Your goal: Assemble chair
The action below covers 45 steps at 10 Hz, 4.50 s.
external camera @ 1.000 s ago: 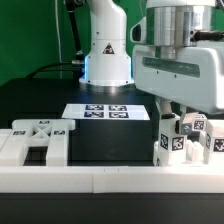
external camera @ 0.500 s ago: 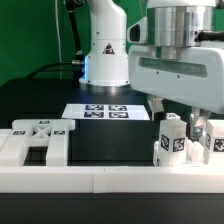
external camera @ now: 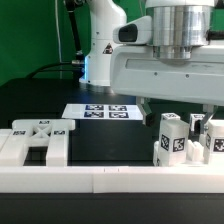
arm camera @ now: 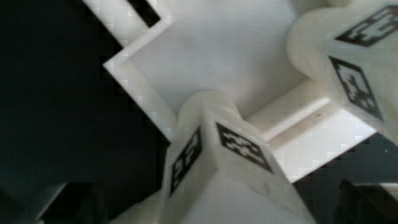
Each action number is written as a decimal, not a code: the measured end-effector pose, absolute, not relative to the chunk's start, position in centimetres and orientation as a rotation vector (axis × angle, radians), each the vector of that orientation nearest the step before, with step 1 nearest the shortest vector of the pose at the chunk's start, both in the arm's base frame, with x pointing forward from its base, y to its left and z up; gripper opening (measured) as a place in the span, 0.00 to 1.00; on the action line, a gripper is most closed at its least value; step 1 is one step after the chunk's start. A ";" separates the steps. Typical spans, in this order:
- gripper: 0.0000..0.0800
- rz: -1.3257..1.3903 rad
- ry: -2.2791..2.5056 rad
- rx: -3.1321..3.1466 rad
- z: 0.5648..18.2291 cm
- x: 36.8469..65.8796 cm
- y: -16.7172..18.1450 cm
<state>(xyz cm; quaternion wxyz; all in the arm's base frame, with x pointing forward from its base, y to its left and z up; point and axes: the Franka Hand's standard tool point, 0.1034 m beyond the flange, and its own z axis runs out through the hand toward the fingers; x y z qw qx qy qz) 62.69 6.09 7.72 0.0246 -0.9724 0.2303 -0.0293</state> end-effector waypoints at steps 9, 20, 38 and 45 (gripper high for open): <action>0.81 -0.103 -0.316 -3.124 7.6 62.6 5.9; 0.36 -0.099 0.454 -3.090 7.6 62.6 6.0; 0.81 -0.087 0.943 -2.946 7.6 62.7 6.3; 0.81 -0.105 0.129 -3.112 7.6 62.7 6.0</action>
Offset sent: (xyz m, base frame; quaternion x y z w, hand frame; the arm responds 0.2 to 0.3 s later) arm 0.0018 0.0027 -0.0001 -0.0008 0.0000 -0.1317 0.9913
